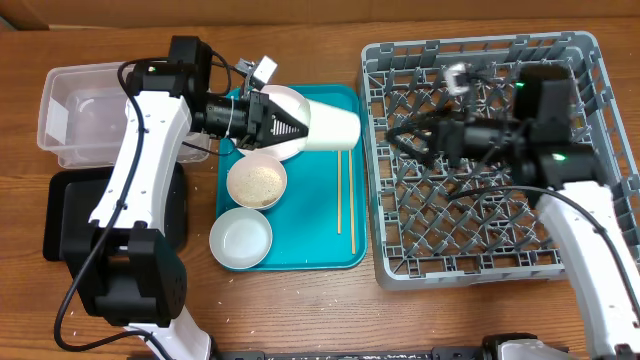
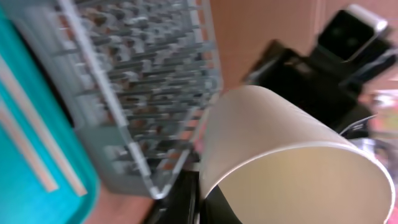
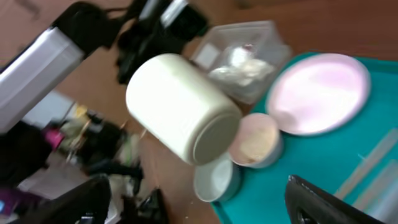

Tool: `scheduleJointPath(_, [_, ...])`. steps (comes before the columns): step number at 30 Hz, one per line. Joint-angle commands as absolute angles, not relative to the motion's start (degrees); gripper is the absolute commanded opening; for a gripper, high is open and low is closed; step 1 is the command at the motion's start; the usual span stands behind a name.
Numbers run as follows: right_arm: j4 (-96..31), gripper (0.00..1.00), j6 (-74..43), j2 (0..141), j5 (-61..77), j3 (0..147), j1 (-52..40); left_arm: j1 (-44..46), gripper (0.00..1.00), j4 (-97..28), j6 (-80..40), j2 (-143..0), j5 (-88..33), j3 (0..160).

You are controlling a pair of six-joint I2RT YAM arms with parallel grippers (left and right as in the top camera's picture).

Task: Sort waste into correct bins and load items into the dishwasher
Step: 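Hand the white cup from left gripper to right gripper, then place the white cup upside down in the rack's front corner with right gripper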

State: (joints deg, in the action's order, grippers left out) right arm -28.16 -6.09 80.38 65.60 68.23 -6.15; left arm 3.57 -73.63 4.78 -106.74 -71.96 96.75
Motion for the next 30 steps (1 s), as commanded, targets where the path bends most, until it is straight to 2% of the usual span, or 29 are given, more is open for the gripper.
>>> scheduleJointPath(1, [-24.3, 0.87, -6.8, 82.3, 70.7, 68.2, -9.6, 3.8, 0.04, -74.2, 6.5, -106.4, -82.3, 97.7])
scheduleJointPath(11, [-6.8, 0.85, -13.6, 85.1, 70.4, 68.2, -14.2, 3.8, 0.04, -79.0, 8.2, -106.4, -84.1, 97.7])
scheduleJointPath(23, [-3.4, 0.77, -13.7, 85.2, 68.6, 68.2, -17.3, 4.5, 0.04, -80.5, 9.3, -106.4, -84.1, 97.7])
scheduleJointPath(27, [-2.6, 0.67, -13.8, 85.2, 68.0, 68.2, -18.0, 4.7, 0.06, -80.6, 9.3, -106.4, -83.9, 97.7])
scheduleJointPath(30, [-2.5, 0.61, -13.7, 85.2, 68.0, 68.2, -17.9, 4.6, 0.16, -80.6, 9.3, -106.4, -83.6, 97.7])
